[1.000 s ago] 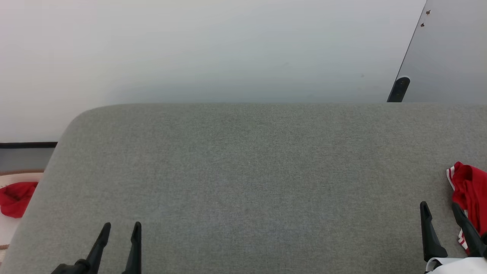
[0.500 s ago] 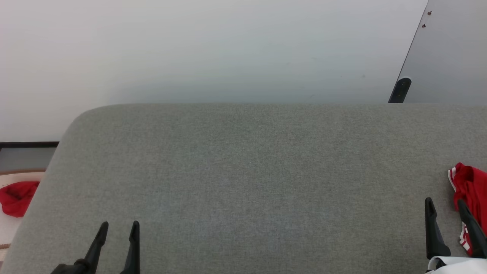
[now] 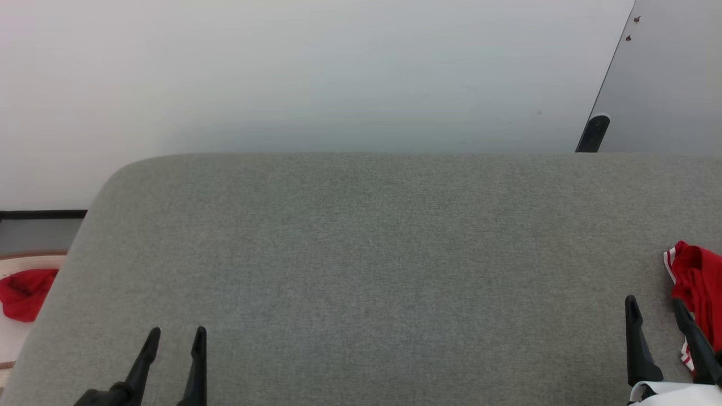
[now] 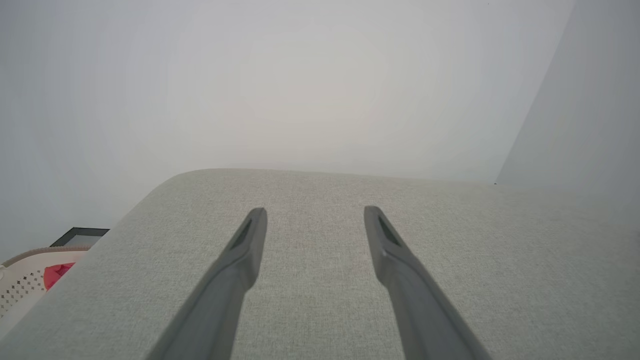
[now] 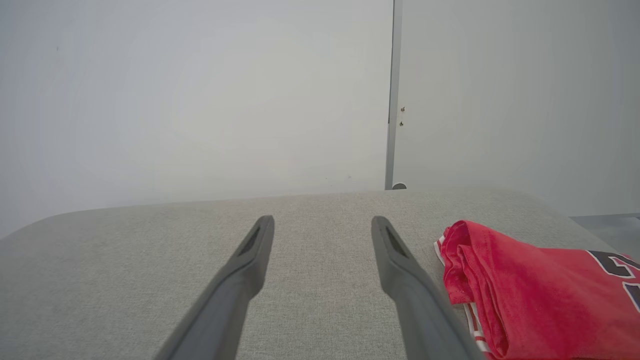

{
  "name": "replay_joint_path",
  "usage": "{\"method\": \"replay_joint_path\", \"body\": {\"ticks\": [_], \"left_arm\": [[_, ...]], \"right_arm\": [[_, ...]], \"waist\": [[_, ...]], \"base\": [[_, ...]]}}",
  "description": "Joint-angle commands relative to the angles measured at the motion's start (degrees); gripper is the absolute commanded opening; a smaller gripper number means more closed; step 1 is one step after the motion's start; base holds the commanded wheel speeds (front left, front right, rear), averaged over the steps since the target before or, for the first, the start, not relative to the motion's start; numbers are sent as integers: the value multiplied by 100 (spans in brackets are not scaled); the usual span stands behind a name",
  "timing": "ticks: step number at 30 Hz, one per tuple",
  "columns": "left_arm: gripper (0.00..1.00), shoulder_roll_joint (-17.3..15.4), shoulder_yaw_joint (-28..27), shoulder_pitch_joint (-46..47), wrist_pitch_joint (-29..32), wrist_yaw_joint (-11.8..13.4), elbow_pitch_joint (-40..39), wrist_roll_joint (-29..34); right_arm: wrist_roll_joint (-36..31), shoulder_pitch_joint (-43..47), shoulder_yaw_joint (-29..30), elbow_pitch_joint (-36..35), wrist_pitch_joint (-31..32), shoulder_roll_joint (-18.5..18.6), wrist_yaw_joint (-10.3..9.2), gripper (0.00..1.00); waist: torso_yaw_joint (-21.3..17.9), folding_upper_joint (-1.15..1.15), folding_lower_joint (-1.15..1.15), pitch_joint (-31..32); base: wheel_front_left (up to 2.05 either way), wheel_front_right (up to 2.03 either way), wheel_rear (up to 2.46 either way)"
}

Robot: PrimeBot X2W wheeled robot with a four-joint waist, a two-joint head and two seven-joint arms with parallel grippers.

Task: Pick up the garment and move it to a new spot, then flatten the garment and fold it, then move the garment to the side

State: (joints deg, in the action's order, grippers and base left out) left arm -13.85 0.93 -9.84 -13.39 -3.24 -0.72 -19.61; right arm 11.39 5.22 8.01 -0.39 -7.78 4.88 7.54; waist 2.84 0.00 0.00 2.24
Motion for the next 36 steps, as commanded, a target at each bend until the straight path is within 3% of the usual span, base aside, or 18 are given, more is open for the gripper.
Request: {"method": "replay_joint_path", "body": {"ticks": [1,10,11,16,36], "left_arm": [[100,-25,3,32,-23,13,19,9],[100,-23,-23,22,-76,14,-18,-40],[0,-25,-7,11,-50,19,-2,-26],[0,122,48,-52,6,14,242,-126],[0,357,-153,372,494,-97,546,-1887]], "right_arm": [[-29,-65,-21,20,-28,-19,-12,100],[42,-70,-63,69,-41,-29,-12,100],[32,-22,-65,70,-27,-9,0,0],[136,46,-72,350,18,-58,0,0],[2097,-257,-91,604,365,-91,-2,0]], "waist": [[-7,0,0,3],[-49,0,0,9],[-49,0,0,9],[-52,0,0,7],[-87,0,0,-31]], "base": [[0,0,0],[0,0,0],[0,0,0],[0,0,0],[0,0,0]]}}
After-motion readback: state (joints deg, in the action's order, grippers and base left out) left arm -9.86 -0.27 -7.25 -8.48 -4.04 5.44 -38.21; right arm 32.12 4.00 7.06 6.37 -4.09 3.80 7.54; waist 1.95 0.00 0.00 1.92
